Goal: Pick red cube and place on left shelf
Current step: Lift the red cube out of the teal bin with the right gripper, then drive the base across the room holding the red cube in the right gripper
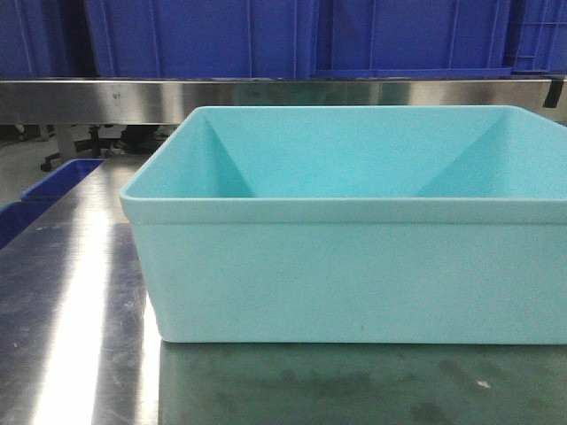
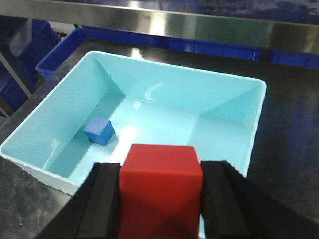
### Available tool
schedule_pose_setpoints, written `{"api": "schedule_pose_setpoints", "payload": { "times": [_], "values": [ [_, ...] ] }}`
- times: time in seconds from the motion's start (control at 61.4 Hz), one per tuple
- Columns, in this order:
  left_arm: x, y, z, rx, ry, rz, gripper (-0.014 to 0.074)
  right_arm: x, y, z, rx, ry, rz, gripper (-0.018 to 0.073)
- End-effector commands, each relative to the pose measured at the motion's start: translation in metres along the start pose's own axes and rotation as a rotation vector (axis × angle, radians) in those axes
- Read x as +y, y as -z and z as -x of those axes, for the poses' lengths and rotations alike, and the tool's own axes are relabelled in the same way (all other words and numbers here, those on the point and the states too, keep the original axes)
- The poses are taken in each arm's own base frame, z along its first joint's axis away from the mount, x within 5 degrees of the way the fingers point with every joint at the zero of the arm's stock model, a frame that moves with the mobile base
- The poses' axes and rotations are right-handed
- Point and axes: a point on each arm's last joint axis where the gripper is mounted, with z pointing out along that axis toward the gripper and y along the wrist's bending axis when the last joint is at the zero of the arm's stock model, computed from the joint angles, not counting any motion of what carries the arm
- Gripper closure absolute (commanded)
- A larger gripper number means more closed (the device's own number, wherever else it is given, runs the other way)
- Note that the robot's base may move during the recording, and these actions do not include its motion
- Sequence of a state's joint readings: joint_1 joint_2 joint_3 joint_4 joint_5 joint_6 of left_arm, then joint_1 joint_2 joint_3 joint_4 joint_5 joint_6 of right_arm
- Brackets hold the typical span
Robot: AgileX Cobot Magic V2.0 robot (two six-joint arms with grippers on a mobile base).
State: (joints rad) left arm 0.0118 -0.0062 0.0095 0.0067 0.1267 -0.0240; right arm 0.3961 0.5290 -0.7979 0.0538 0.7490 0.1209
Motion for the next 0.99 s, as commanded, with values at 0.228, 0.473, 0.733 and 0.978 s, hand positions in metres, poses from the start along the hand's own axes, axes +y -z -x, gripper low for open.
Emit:
{"api": "schedule_pose_setpoints", "payload": {
  "times": [0.228,0.473,0.733,0.978],
  "values": [
    [0.0,0.0,0.001,-0.079,0.008,-0.008,0.0495,0.001,0.048,0.0,-0.288,0.02,0.037,0.0423],
    [0.0,0.0,0.001,-0.079,0.008,-0.008,0.0495,0.001,0.056,-0.002,-0.32,0.021,0.042,0.0427],
    [0.0,0.0,0.001,-0.079,0.008,-0.008,0.0495,0.001,0.056,-0.002,-0.316,0.021,0.042,0.0427],
    [0.0,0.0,0.001,-0.079,0.008,-0.008,0.0495,0.001,0.055,-0.003,-0.312,0.021,0.041,0.0427]
  ]
}}
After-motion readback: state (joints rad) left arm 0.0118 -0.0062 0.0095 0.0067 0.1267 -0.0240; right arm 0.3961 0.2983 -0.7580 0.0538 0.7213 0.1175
